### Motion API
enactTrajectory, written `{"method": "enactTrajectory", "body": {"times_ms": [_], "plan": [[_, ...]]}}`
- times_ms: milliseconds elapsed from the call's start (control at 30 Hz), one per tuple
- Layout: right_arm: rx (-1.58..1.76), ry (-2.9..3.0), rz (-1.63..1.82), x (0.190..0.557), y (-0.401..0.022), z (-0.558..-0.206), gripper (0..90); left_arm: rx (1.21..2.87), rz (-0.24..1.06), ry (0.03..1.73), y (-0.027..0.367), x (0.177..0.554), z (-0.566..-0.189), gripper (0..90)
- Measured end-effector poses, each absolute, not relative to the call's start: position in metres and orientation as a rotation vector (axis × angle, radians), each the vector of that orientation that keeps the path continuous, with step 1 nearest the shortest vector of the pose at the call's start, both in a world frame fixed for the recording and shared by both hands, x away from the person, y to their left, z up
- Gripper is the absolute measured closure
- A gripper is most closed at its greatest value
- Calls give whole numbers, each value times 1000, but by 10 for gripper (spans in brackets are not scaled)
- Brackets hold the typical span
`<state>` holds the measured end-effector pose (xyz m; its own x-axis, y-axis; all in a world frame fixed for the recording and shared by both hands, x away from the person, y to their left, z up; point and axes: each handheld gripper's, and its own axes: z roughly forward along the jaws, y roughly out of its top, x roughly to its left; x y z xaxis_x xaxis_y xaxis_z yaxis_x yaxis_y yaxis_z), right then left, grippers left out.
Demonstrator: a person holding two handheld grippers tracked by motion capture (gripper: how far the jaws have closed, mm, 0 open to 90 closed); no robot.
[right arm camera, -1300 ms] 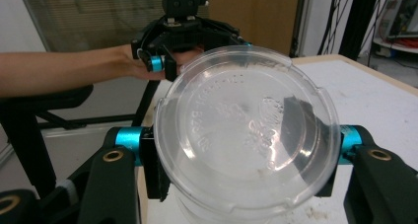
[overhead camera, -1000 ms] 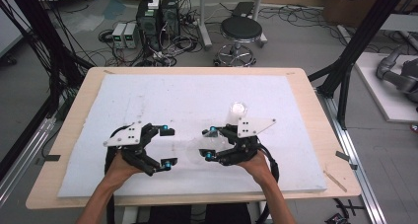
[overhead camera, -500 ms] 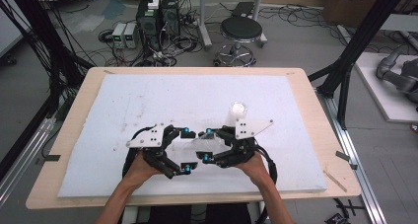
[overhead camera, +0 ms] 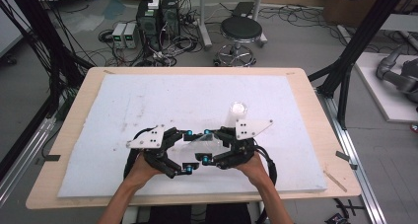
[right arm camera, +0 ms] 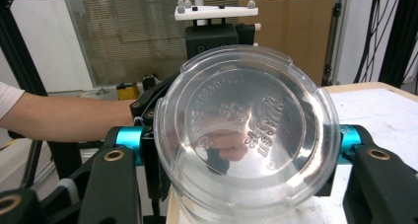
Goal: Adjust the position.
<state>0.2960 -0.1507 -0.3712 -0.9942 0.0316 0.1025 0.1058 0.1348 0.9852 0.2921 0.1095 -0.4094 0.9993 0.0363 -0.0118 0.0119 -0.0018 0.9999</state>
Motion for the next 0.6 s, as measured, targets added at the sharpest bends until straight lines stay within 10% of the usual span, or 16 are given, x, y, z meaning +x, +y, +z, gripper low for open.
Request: {"method": "enactTrajectory", "body": {"times_ms": [600], "plan": [[-127,-2290,-2030,297,-149,-373,424,1578,3,18,111,293,-412,305]]}}
